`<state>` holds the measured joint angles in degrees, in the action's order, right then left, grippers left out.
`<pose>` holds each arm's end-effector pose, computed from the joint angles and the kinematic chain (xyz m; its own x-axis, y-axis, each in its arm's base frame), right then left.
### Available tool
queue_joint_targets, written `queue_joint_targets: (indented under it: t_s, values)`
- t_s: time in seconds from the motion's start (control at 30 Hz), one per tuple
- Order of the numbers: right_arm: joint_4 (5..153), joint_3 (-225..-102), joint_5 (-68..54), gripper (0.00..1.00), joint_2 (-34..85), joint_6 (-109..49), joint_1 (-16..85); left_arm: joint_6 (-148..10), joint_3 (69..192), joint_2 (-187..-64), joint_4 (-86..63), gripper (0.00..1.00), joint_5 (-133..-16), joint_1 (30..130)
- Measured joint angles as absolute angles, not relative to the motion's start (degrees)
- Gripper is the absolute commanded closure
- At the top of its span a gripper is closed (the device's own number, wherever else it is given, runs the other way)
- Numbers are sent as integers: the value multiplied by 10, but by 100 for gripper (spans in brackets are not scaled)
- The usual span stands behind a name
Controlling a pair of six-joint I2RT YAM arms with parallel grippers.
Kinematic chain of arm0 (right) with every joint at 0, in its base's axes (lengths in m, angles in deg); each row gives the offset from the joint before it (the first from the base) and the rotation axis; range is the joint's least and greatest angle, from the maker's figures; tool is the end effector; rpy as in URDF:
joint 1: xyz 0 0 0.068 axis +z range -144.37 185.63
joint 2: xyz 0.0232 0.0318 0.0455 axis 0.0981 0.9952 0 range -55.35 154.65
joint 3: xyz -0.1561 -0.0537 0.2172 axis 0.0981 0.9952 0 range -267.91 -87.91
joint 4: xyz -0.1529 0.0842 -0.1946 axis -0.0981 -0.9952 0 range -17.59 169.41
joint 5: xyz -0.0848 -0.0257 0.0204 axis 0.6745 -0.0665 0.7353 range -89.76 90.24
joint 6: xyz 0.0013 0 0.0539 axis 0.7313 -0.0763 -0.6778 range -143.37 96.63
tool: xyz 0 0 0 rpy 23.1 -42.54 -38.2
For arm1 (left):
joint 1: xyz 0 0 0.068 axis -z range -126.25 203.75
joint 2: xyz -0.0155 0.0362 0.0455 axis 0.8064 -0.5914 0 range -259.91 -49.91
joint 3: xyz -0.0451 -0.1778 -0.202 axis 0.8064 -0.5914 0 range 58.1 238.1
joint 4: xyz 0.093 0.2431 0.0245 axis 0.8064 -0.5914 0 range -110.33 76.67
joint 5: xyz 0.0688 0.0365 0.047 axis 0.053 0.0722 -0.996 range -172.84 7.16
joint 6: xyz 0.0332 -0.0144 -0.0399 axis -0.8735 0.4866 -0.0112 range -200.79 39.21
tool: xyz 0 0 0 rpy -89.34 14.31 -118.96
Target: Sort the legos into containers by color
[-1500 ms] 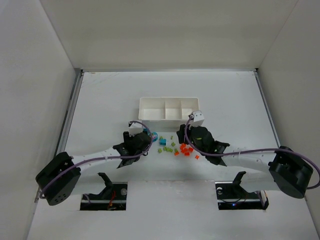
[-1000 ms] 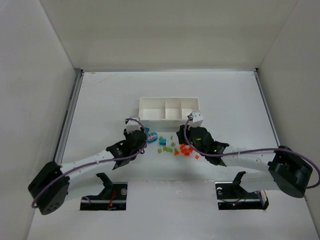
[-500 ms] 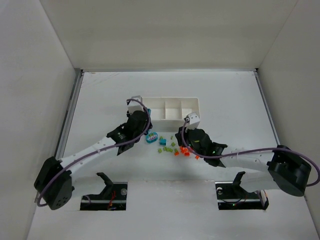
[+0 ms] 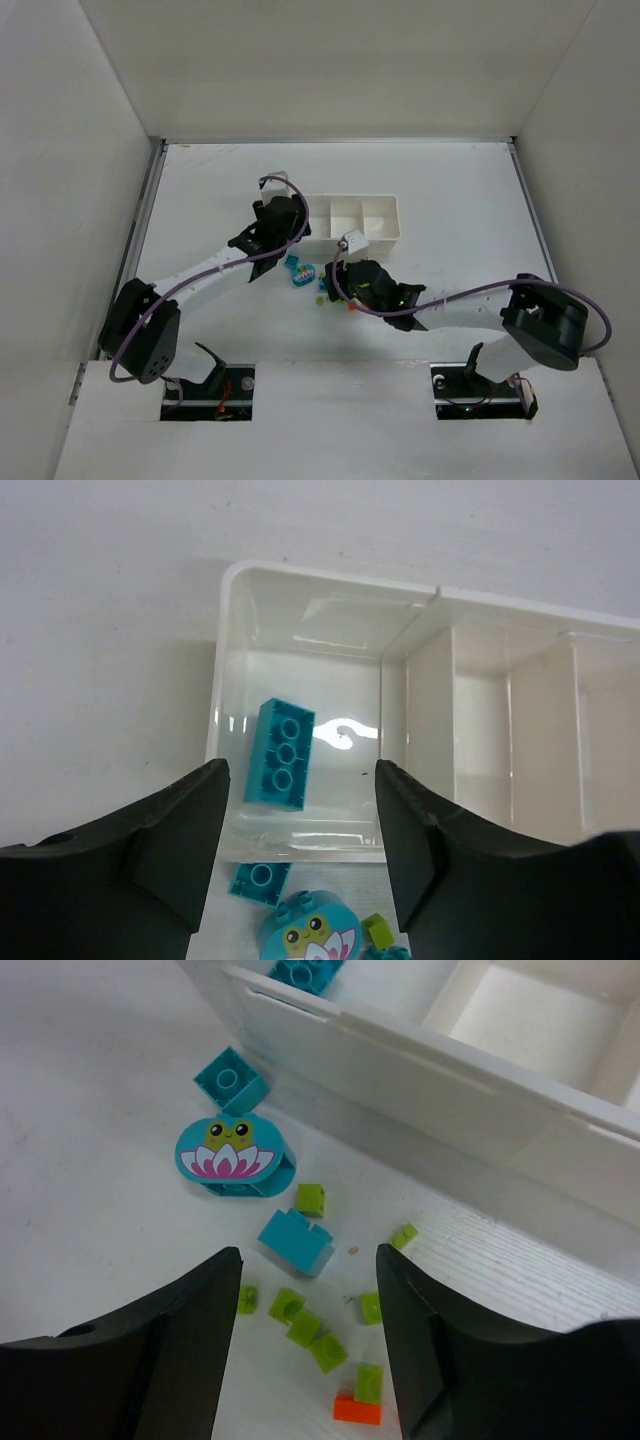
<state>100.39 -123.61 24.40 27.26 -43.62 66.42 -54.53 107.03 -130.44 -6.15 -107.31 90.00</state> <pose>0.1556 0.2486 0.1908 -0.4137 -0.0927 -0.9057 -0.5047 0.8513 0.1434 0.2616 -0.1736 0.2528 -0.4026 -0.2041 -0.8923 0.0624 0.9664 -0.2492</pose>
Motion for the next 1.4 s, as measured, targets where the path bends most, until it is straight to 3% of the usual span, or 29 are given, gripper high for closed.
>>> queue_joint_targets:
  t_s: [0.23,0.7,1.4]
  values:
    - [975,-1286,244,31,340,-438,672,-539,1009,-1192,-42,47,-1066,912]
    - [888,-1374,232,39,423,-452,672,-464,779,-976,-77,47,-1066,948]
    - [819,-1413,227,43,456,-474,671,-423,716,-924,-79,37,-1062,959]
